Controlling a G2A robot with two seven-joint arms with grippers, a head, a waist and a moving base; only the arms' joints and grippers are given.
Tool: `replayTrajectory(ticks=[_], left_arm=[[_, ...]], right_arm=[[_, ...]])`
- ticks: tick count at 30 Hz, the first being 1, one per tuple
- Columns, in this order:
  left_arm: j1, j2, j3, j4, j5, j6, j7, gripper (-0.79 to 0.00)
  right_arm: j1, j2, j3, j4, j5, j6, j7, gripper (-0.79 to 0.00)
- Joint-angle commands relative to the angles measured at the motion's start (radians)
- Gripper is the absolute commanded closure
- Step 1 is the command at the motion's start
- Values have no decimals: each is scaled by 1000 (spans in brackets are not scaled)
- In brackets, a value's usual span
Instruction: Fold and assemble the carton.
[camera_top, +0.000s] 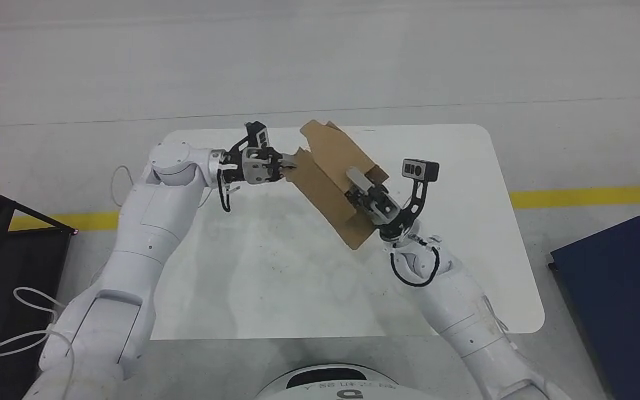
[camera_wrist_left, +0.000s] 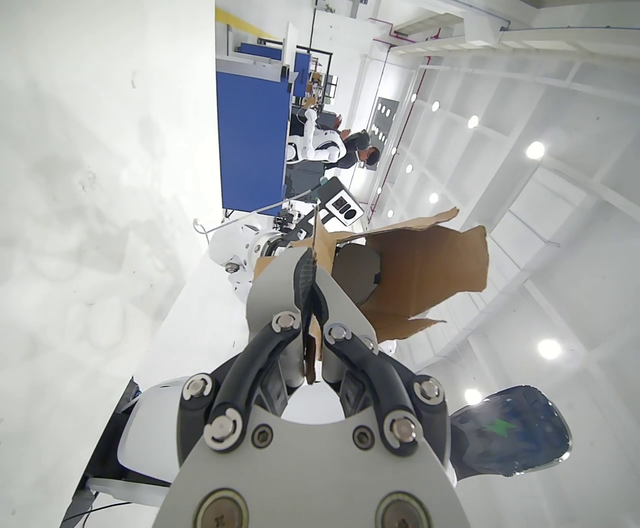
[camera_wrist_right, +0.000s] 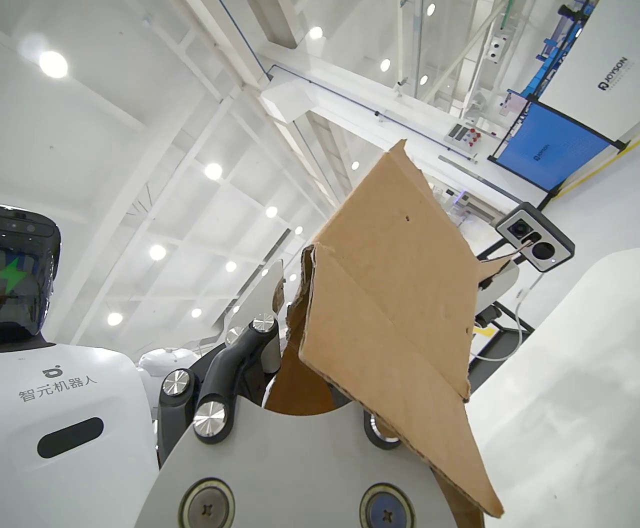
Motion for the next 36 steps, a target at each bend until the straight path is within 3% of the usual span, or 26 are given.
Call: replayTrajectory(ticks=[1,10,12,13,19,21,22,32,36], left_arm=[[0,1,1,-5,4,-6,-7,0],[-4,10,20,-31,67,-1,-11,0],[-3,11,19,-35,72,-4,-6,0],[-3,13,20,-37,78,-7,-2,0],[5,16,14,-46,65,-12,7,0],[10,16,8,-47,37,-12,13,-425],[13,15,1,-46,14,-15,19,-785],[53,13,-69,-44,-193,-82,31,-785],[60,13,-79,-48,-224,-101,27,-785]], right_arm=[[-5,5,12,-4,0,11,18,-265],[-45,28,55,-55,60,82,119,-215],[-45,32,58,-53,66,103,150,-95],[-44,34,59,-52,65,113,159,0],[-42,39,59,-46,32,141,176,0],[-46,41,63,-47,19,139,175,0],[-50,43,67,-49,12,136,175,0],[-91,60,113,-107,-127,118,160,0],[-89,66,141,-125,-204,156,126,0]])
